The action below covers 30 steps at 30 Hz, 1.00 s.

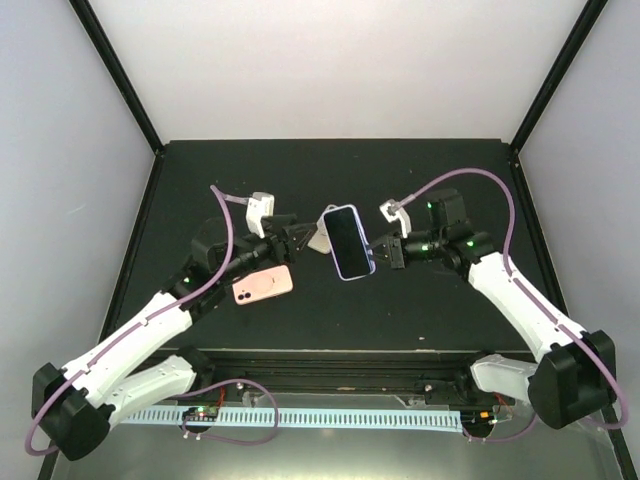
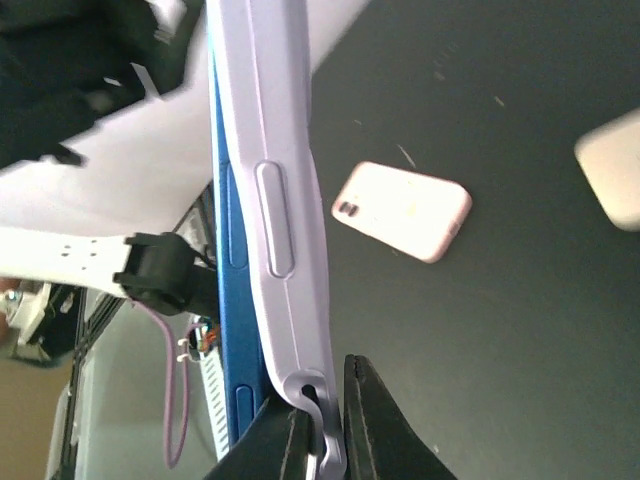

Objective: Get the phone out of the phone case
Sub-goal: Remove the phone case from the phone.

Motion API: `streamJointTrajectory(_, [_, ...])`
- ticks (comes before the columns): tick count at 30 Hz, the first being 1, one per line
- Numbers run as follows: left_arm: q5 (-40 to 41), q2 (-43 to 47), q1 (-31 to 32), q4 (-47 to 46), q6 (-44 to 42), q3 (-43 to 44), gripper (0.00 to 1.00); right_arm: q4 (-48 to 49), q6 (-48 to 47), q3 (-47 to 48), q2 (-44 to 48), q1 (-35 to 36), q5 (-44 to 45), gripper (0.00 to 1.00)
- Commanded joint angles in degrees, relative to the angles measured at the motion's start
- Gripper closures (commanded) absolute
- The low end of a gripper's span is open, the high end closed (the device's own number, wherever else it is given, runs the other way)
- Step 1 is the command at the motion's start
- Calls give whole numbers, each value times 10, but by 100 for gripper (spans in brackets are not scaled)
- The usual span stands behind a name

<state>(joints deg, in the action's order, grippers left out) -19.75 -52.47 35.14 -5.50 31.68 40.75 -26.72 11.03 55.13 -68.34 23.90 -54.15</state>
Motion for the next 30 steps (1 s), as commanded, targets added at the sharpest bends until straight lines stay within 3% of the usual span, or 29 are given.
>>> streamJointTrajectory(1, [166, 0, 22, 49, -35, 18, 18, 81, 75, -74, 11, -48, 21, 99])
streamJointTrajectory(5, [227, -18, 91, 41, -56, -15, 22, 74, 116, -112, 11, -80, 163, 99])
streamJointTrajectory(11, [309, -124, 210, 3, -110, -14, 30, 47, 140, -113, -42, -85, 260, 99])
streamJointTrajectory(19, [354, -309, 284, -72, -220, 48, 26, 82, 152, -121, -104, -87, 260, 99])
streamJointTrajectory(30, [399, -470, 303, -210, -284, 87, 24, 62, 168, -96, -163, -88, 264, 99])
